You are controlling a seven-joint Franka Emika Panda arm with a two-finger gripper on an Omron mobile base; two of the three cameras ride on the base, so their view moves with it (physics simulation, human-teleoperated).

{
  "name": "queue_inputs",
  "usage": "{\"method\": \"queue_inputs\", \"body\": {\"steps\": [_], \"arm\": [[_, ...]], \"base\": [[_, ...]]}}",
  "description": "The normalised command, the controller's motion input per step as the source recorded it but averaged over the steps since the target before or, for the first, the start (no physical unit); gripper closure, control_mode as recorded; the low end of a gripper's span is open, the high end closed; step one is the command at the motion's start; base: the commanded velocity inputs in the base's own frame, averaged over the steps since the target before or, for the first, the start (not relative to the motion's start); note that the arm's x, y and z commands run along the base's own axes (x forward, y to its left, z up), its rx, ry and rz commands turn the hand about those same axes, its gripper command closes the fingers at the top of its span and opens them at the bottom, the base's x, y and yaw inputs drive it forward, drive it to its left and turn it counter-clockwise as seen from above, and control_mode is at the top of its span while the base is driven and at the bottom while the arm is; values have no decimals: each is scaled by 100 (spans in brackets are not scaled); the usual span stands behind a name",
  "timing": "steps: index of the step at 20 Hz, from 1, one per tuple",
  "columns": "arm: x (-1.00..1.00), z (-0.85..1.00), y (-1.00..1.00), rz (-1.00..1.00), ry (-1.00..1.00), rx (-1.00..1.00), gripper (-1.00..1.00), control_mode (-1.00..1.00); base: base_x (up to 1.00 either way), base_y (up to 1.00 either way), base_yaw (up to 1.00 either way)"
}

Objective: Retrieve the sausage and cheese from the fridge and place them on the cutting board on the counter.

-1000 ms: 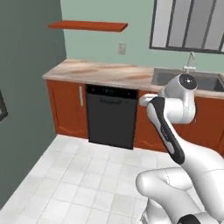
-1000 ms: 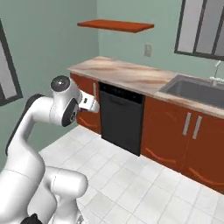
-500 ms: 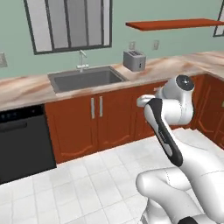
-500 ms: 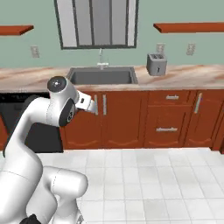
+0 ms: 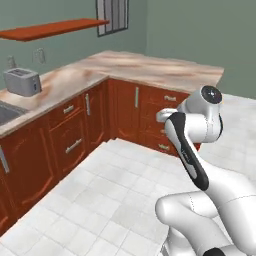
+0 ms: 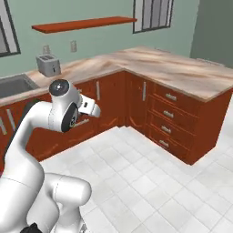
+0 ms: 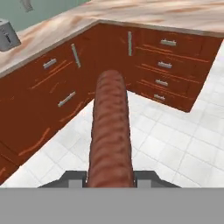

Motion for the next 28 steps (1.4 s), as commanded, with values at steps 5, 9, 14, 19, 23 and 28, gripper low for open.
{"method": "queue_inputs", "body": {"steps": [5,9,14,19,23,28], "arm": [[0,0,0,0,0,0,100,100],[0,0,0,0,0,0,100,100],[0,0,0,0,0,0,100,100],[0,0,0,0,0,0,100,100],[0,0,0,0,0,0,100,100],[0,0,0,0,0,0,100,100]], "base": [[0,0,-100],[0,0,-100],[0,0,-100],[29,1,-65],[62,7,-13],[79,9,-3]]}}
